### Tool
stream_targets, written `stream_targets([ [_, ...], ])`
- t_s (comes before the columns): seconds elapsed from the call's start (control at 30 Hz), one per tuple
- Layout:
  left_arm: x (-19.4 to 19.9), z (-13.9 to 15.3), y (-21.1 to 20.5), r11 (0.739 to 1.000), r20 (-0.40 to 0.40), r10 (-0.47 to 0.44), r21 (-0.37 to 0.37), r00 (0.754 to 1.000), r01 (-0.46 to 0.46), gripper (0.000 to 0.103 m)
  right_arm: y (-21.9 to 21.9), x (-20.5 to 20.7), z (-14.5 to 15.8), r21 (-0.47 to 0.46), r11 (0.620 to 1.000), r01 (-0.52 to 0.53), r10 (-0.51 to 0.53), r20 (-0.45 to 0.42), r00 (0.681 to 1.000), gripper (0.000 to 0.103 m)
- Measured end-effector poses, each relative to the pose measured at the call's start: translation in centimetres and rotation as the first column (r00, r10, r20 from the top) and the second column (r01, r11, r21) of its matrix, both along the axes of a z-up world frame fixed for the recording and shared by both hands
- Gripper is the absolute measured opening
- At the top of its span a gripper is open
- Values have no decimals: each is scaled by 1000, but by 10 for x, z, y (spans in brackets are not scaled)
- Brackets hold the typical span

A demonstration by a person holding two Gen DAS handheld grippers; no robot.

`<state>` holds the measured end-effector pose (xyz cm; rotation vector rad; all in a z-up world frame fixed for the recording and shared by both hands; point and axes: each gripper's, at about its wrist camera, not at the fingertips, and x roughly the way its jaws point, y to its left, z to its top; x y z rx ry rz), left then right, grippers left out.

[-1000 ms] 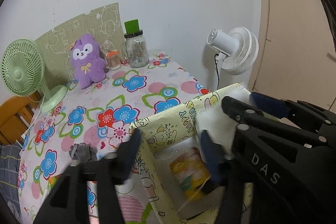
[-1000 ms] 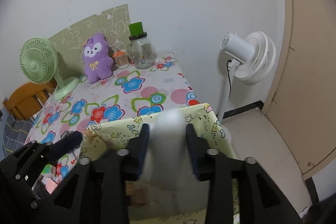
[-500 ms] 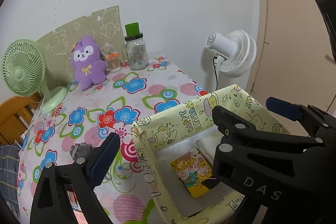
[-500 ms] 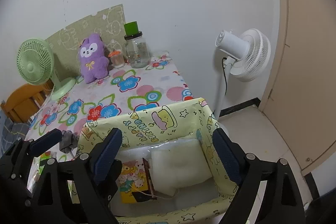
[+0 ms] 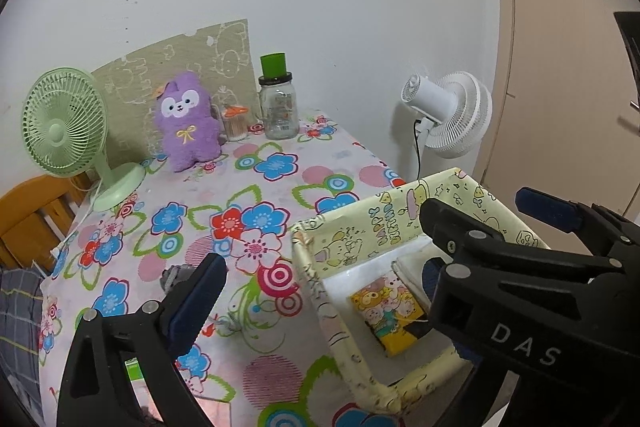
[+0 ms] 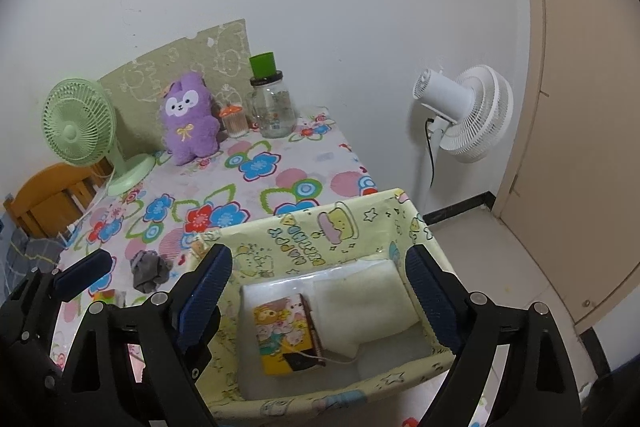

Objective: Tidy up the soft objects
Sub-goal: 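Lower the towel and snack box into the basket and open both tools, then withdraw both tools from the basket back over the table items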

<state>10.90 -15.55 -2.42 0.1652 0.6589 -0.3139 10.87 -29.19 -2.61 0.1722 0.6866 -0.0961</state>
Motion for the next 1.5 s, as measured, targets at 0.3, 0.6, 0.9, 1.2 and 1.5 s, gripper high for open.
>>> stream_targets([
  [0.3, -14, 9, 20, 1000, 34, 2, -15, 999, -2, 103, 22, -13, 13, -19, 1000, -2, 3, 30, 1000, 90],
  [0.6, -25, 14, 39, 1000, 41, 19, -20, 999, -18, 103, 44, -28, 24, -46, 999, -15, 18, 61, 998, 92],
  [0.9, -42, 20, 54, 999, 67, 33, -28, 997, -32, 103, 62, -44, 32, -69, 997, -28, 33, 85, 996, 93],
  [1.2, -53, 19, 65, 999, 73, 38, -5, 997, -37, 103, 79, -61, 37, -90, 995, -31, 40, 103, 994, 94],
  [1.5, -67, 20, 84, 999, 92, 51, -3, 994, -51, 103, 102, -73, 39, -110, 992, -66, 79, 123, 989, 95],
])
